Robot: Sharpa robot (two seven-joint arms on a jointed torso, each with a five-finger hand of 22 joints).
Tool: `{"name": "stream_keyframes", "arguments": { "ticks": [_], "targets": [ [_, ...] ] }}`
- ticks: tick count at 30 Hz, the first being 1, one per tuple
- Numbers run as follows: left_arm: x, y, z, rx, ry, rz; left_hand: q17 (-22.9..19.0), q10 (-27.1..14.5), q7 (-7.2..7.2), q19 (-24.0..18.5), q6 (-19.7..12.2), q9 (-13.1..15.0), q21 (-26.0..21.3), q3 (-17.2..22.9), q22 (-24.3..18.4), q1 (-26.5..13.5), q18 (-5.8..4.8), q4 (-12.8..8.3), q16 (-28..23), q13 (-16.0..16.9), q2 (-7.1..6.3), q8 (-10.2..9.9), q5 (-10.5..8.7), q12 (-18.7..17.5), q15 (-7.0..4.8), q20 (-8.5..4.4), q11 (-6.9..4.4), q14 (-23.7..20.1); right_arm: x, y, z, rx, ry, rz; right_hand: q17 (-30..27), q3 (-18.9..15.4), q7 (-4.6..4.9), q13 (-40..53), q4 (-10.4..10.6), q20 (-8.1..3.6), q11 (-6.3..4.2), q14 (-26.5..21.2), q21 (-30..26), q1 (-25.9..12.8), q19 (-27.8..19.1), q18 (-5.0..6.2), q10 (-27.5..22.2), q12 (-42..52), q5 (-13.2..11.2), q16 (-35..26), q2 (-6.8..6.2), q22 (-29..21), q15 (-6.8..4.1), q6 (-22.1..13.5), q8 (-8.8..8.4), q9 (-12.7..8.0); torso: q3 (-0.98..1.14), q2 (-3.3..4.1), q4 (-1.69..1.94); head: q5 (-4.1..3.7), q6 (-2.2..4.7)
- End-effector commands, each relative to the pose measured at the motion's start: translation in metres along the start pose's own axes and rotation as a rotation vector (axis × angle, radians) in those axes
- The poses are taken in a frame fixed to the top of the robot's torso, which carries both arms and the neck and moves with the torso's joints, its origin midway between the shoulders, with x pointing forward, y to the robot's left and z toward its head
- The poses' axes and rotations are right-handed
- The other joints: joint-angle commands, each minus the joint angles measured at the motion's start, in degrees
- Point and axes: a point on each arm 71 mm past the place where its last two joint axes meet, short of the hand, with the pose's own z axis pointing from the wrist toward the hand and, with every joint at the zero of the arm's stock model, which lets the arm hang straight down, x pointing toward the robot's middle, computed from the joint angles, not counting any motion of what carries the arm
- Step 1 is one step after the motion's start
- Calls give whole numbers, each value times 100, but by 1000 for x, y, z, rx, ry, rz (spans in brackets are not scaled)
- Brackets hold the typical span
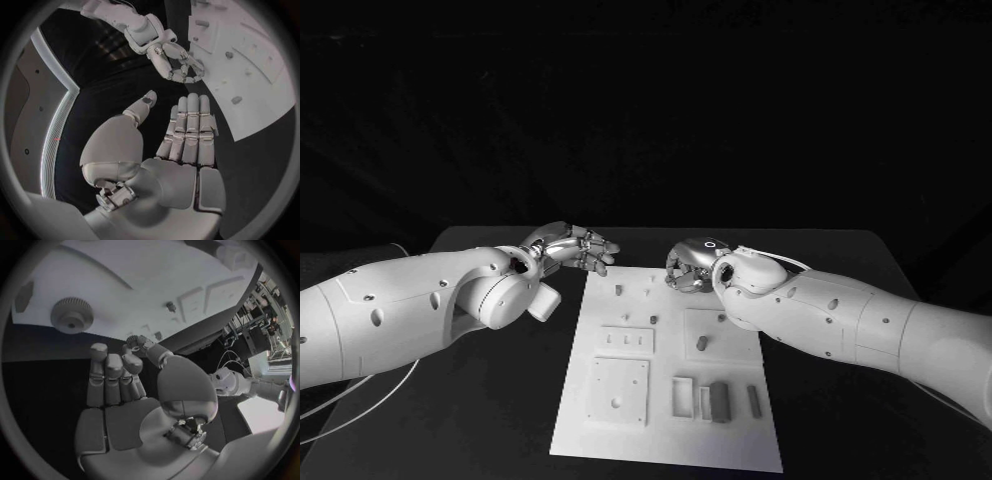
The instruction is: Assemble the parts on the task board
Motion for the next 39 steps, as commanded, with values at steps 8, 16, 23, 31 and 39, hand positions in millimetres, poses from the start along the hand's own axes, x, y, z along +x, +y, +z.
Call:
{"name": "stream_keyframes", "arguments": {
  "ticks": [8,16,23,31,39],
  "targets": [
    [3,-6,3,25,-9,5,15,-16,21,-8,6,11,-29,-10,8,21,-53,28,-12,15,-23,-47,-1,-39,8,-50,2,13,-2,15,15,-7,-32,-17,-3,12,10,-12,48,-21,-33,5,40,-23,2,169,11,10,-21,37,-30,107,-46,-9,-18,8,-6,15,22,48,19],
    [8,-10,6,32,2,7,22,-15,22,-7,5,18,-34,-18,12,14,-60,31,-16,25,-30,-57,-2,-44,7,-59,1,14,-3,17,21,3,-39,-22,-5,17,19,-14,65,-25,-24,12,46,-33,8,169,21,8,-22,38,-42,105,-40,-39,-38,5,-24,52,78,18,52],
    [9,-12,7,36,6,9,25,-15,21,-5,9,22,-36,-17,14,19,-63,29,-17,29,-27,-59,-2,-46,7,-62,1,15,-3,15,24,13,-41,-28,-6,17,22,-14,71,-27,-21,14,47,-37,10,169,24,7,-22,38,-53,104,-37,-48,-45,5,-41,80,111,-16,61],
    [12,-15,9,41,13,11,29,-14,19,-4,15,27,-39,-17,16,23,-67,27,-20,35,-24,-61,-2,-49,6,-66,1,16,-3,13,27,17,-41,-34,-6,20,23,-15,73,-29,-20,15,49,-35,11,169,27,6,-22,39,-57,104,-35,-49,-46,6,-58,112,161,-50,76],
    [11,-20,9,49,12,16,32,-14,19,-3,17,30,-41,-18,18,22,-71,27,-22,39,-24,-64,-2,-51,6,-68,1,16,-3,13,29,19,-40,-33,-7,24,25,-15,72,-30,-18,16,49,-31,10,169,28,6,-21,38,-61,103,-34,-54,-50,6,-70,165,204,-55,90]
  ]
}}
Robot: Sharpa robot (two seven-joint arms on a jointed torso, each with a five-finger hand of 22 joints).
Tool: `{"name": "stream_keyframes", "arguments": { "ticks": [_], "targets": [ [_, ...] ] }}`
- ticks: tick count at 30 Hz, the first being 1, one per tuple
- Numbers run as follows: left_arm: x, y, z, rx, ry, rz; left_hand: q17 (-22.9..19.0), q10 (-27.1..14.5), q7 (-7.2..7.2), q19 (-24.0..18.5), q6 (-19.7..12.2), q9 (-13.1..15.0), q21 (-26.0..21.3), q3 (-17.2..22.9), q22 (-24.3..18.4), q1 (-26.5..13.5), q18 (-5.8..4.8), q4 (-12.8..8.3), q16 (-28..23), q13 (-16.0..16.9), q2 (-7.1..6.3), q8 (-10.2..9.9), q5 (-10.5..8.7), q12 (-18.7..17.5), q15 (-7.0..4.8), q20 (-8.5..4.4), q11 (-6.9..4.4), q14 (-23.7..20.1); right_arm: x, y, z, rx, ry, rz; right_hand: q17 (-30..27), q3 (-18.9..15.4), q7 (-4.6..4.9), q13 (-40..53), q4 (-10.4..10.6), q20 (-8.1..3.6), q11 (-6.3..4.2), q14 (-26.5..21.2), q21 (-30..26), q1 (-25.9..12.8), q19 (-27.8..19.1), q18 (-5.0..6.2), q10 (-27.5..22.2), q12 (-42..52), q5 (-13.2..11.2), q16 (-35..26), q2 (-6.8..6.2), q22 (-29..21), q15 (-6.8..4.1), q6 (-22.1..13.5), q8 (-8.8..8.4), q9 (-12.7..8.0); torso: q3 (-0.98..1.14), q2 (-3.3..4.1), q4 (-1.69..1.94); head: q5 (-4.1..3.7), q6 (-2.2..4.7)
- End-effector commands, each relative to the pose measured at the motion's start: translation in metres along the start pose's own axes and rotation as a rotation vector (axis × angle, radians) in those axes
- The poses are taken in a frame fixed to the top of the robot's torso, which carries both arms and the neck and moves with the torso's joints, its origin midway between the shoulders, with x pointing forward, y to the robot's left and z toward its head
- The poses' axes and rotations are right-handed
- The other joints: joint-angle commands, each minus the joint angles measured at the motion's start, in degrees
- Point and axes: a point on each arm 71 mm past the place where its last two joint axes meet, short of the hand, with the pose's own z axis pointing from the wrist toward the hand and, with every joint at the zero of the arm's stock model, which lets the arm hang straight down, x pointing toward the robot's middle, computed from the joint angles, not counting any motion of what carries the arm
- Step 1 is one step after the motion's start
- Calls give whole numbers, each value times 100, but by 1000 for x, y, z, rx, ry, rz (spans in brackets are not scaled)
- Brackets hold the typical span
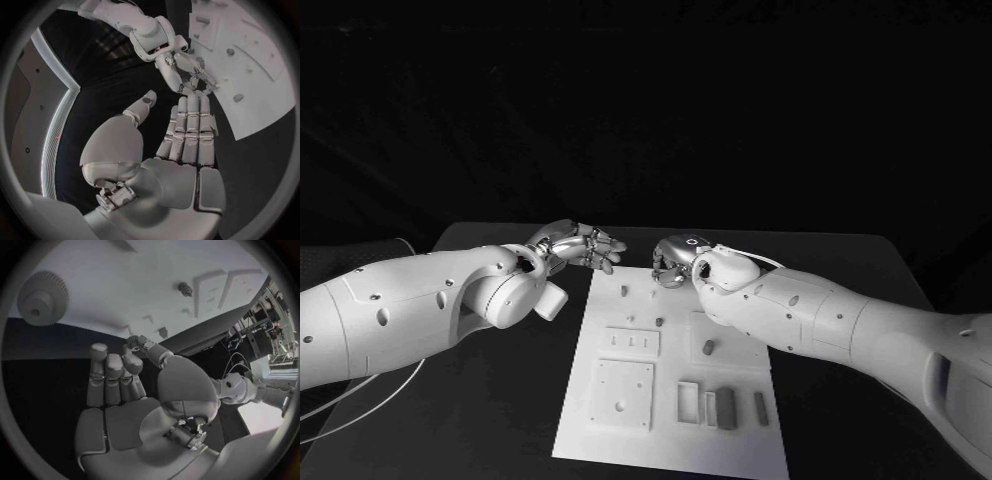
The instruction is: Assemble the parts on the task board
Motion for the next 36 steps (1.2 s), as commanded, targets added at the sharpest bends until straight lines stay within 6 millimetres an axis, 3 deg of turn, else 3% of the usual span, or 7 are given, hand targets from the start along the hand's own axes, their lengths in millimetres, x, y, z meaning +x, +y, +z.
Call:
{"name": "stream_keyframes", "arguments": {
  "ticks": [1,17,36],
  "targets": [
    [2,-3,1,17,4,3,9,-14,19,-2,17,6,-19,-4,9,22,-30,12,-22,9,-24,-20,-2,-29,6,-26,1,16,0,1,1,-13,1,-10,-6,9,8,-5,22,-42,1,11,28,-8,-1,168,8,6,-21,39,-38,104,-30,-35,-20,3,-7,38,23,11,5],
    [1,-3,0,12,3,4,15,-15,19,-1,20,13,-24,-10,12,14,-38,16,-26,18,-30,-28,-2,-35,6,-30,2,16,-1,0,1,-9,-14,-23,-7,18,11,-7,10,-44,4,7,26,7,-11,168,10,2,-21,36,-53,103,-25,-37,-24,6,-6,34,13,57,-12],
    [0,-3,0,5,0,11,23,-14,19,2,22,23,-32,-20,17,-3,-47,27,-33,31,-46,-40,-2,-43,5,-39,2,17,1,0,0,-27,-32,-78,-9,31,11,-9,-41,-49,5,12,34,60,-15,168,22,-1,-22,38,-109,104,-22,-24,-23,17,-13,34,19,4,-5]
  ]
}}
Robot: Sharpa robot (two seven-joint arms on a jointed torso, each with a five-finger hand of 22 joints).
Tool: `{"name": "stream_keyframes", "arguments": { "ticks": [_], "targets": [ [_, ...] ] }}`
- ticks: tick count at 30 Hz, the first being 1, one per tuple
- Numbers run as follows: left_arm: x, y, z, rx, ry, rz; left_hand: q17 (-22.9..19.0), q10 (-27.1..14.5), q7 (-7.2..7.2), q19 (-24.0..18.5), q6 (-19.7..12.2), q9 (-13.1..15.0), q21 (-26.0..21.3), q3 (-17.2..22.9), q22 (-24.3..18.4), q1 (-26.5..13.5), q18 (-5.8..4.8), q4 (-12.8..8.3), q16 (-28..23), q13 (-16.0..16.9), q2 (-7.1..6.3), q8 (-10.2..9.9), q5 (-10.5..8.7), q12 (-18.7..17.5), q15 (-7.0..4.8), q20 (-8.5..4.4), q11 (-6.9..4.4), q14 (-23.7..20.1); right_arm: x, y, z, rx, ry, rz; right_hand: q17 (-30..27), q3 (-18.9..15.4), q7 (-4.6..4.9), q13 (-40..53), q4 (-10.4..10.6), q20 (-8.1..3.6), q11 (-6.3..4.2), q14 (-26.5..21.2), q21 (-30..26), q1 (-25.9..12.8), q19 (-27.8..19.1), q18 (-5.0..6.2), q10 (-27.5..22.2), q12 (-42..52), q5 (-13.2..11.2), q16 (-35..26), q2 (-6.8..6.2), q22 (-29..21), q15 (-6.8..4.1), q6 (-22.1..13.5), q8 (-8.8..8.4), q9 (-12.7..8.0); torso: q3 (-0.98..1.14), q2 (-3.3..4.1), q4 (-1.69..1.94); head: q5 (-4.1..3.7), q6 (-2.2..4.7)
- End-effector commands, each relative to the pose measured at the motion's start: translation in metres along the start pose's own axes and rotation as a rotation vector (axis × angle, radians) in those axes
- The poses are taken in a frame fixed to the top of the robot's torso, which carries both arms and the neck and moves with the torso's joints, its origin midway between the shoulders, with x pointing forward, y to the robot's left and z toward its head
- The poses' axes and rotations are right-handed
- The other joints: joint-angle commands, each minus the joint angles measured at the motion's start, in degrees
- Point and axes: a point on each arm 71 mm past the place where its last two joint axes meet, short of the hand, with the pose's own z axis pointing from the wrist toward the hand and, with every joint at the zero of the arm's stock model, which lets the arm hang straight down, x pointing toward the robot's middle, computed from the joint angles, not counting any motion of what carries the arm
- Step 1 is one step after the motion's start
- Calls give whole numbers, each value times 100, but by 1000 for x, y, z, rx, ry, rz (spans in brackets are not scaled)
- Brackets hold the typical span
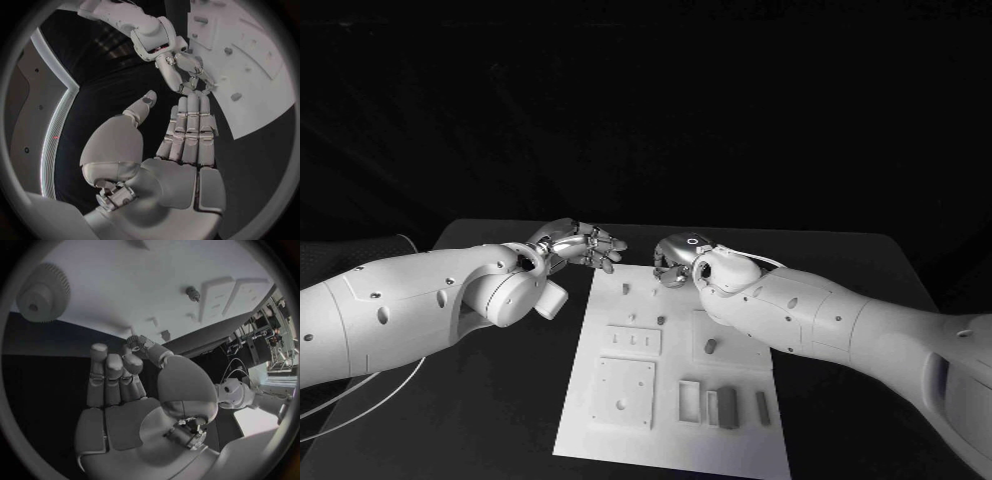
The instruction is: Assemble the parts on the task board
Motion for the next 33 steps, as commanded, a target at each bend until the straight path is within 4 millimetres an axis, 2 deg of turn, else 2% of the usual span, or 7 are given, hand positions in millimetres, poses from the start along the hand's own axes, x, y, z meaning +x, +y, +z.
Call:
{"name": "stream_keyframes", "arguments": {
  "ticks": [1,33],
  "targets": [
    [1,-2,0,7,1,9,7,-14,19,3,21,8,-33,-21,9,-3,-41,27,-33,8,-47,-41,-2,-20,5,-40,2,17,0,1,0,-14,-5,-27,-8,14,21,-10,-24,-27,6,11,34,6,8,168,22,-1,-22,39,-57,100,-21,-14,-18,5,-6,-4,-3,-13,0],
    [-1,-1,0,5,-4,10,17,-10,17,9,28,20,-40,-20,15,0,-50,30,-40,24,-53,-53,-2,-28,2,-50,0,22,8,2,-5,-24,16,-39,-10,22,19,-12,-33,-28,5,22,42,24,15,168,37,-2,-23,43,-50,99,-21,0,-15,13,-2,-3,2,-19,6]
  ]
}}
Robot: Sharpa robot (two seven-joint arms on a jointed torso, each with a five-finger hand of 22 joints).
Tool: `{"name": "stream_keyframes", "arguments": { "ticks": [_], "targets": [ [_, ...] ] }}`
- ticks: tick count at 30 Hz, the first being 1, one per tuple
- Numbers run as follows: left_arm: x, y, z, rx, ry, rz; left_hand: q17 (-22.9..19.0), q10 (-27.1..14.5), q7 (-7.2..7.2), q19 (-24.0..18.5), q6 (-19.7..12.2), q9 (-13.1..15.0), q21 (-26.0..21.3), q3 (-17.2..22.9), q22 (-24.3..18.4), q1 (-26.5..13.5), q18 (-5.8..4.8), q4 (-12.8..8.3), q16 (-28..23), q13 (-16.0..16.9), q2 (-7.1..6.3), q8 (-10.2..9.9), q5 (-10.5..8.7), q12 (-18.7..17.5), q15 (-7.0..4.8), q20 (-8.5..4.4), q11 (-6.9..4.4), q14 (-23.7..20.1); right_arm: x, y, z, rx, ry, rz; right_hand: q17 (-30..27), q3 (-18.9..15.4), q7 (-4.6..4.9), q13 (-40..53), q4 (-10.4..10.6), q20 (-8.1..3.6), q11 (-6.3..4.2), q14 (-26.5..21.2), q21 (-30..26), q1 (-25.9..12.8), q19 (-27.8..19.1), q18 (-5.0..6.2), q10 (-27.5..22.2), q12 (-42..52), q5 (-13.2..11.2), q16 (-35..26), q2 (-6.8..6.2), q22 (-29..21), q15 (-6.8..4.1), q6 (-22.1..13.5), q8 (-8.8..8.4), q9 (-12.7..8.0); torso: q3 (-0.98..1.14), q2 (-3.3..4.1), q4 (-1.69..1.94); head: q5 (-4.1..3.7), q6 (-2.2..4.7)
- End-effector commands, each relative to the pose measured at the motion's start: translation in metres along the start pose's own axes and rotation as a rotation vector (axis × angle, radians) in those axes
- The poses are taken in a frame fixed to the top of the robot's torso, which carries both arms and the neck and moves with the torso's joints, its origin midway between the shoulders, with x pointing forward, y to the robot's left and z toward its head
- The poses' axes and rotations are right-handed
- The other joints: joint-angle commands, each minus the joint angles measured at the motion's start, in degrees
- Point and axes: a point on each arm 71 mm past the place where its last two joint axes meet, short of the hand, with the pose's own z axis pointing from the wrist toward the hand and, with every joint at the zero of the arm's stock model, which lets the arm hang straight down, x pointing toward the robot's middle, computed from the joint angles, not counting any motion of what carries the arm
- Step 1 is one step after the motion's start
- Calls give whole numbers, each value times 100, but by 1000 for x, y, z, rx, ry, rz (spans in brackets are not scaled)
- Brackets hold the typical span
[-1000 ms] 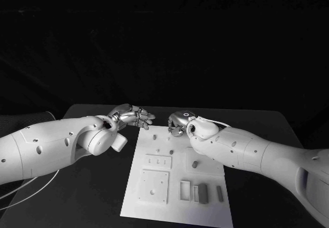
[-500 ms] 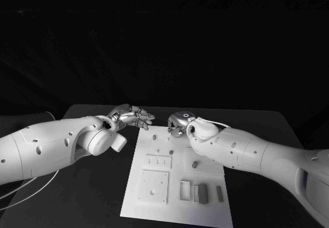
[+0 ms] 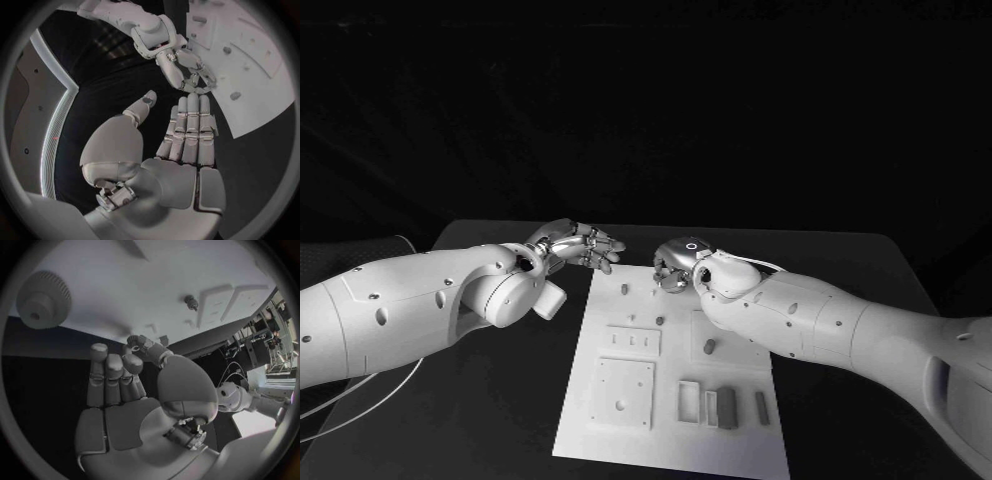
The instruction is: Assemble the parts on the task board
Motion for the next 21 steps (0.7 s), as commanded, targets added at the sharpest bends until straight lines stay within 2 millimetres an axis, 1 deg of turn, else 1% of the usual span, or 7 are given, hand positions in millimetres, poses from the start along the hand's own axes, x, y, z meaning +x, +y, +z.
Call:
{"name": "stream_keyframes", "arguments": {
  "ticks": [1,5,9,16,19,21],
  "targets": [
    [0,-2,0,10,-1,3,8,-11,17,10,28,6,-31,-14,7,0,-47,24,-30,7,-53,-32,-2,-28,1,-51,0,22,1,1,-1,-9,8,-16,-10,6,26,-7,-17,-31,15,31,20,1,13,168,27,-1,-23,24,-28,101,-30,13,0,-3,1,1,5,-2,2],
    [0,-2,0,9,-2,3,9,-11,17,10,28,7,-33,-14,8,1,-48,24,-31,9,-54,-33,-2,-30,1,-51,0,22,1,0,-1,-7,11,-17,-10,6,25,-8,-18,-31,14,32,20,1,13,168,29,-1,-23,24,-28,101,-30,16,1,-1,4,2,2,3,6],
    [0,-2,0,9,-1,3,10,-11,17,10,28,9,-34,-14,8,1,-49,24,-33,11,-54,-35,-2,-31,1,-52,0,22,1,0,-1,-5,8,-17,-10,5,25,-8,-18,-31,14,33,21,0,14,168,30,-2,-24,24,-29,101,-30,17,1,-1,2,3,-3,2,9],
    [1,-2,1,8,2,3,11,-11,18,11,28,11,-35,-14,9,1,-51,25,-34,14,-54,-38,-2,-33,1,-53,0,22,1,2,0,-3,1,-13,-14,-7,32,-12,-6,-28,19,33,21,-22,12,168,34,-8,-25,20,-56,98,-28,-9,-18,-5,1,4,7,-7,14],
    [1,-2,1,7,1,3,12,-11,18,11,28,12,-36,-14,10,0,-52,26,-35,15,-55,-40,-2,-34,1,-54,1,22,1,2,0,1,0,-5,-20,-15,49,-17,16,-25,35,32,18,-44,11,168,34,-19,-25,13,-110,93,-17,-74,-59,-18,2,4,9,-9,16],
    [1,-2,1,6,1,3,13,-11,18,11,27,12,-37,-15,10,-1,-53,26,-36,16,-56,-41,-2,-35,1,-54,1,22,1,1,0,4,-1,1,-26,-9,115,-23,59,-26,95,32,11,-58,14,168,38,-29,-23,4,-187,84,33,-304,-198,-81,1,5,7,-10,16]
  ]
}}
